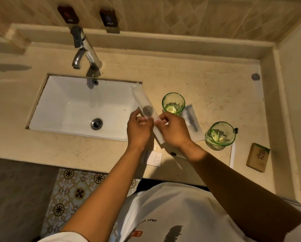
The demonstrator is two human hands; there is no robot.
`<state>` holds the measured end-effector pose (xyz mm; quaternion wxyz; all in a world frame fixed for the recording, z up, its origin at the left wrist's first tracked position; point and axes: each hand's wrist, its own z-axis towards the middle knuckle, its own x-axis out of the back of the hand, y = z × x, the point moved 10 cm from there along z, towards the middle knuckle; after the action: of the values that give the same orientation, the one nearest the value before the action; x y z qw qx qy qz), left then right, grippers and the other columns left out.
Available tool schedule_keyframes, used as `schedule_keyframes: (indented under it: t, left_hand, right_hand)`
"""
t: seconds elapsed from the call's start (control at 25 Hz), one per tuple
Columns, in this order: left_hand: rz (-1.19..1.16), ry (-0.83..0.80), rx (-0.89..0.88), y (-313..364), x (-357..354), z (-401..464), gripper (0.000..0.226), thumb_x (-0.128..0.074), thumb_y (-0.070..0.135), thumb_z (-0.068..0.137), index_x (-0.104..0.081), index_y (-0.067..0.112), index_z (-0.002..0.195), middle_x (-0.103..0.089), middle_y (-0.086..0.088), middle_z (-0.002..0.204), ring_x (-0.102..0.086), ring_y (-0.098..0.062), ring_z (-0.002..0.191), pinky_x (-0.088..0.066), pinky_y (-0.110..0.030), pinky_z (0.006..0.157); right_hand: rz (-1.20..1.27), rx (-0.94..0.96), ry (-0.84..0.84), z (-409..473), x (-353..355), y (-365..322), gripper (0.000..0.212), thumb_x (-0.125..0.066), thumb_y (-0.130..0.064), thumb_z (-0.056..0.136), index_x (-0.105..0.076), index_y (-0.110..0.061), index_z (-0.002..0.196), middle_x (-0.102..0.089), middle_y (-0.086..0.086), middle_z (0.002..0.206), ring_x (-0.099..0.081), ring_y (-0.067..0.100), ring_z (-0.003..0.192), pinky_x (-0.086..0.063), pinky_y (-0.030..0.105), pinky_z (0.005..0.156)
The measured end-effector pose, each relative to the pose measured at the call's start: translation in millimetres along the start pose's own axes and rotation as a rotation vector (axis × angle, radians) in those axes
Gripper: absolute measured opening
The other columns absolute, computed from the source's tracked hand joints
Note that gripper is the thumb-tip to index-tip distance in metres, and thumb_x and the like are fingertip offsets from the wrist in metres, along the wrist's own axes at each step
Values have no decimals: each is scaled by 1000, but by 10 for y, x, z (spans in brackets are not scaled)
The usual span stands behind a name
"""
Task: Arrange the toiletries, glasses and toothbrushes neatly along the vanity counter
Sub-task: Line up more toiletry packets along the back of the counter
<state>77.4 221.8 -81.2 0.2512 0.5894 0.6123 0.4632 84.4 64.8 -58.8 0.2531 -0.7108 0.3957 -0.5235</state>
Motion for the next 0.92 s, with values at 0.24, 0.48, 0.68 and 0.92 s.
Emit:
schedule_keyframes:
  t: [0.24,0.48,0.68,0.92]
  left_hand:
    - [-29,-107,-101,740,-703,154,18,-68,3,86,-74,19,92,-74,2,81,-71,-16,77,-63,-42,82]
    - [47,-312,-58,1019,-1951,350,22,-68,-2,81,-72,6,100,-75,-19,89,-74,-37,86,-64,-44,79]
    - [240,-449,-4,1047,-3043,523,15,-67,-6,81,-70,2,93,-73,-26,94,-73,-41,90,-64,-50,75]
    - [526,-510,-31,914,-3929,930,6,-74,1,77,-72,2,72,-72,-16,71,-70,-27,68,-64,-46,75]
  right_hand:
    - [166,-100,178,211,884,70,16,-61,-23,94,-71,-18,107,-72,-6,93,-60,-1,74,-39,12,57]
    - [216,-238,304,448,1770,764,20,-61,-21,90,-71,-18,108,-73,-1,102,-67,19,91,-52,28,75]
    - [270,-303,464,627,2344,1508,22,-63,-9,82,-70,-16,102,-69,-7,79,-65,9,72,-51,25,69]
    - [139,-381,501,1029,2742,2108,20,-61,-6,91,-67,-8,111,-65,0,99,-60,18,81,-36,-3,51]
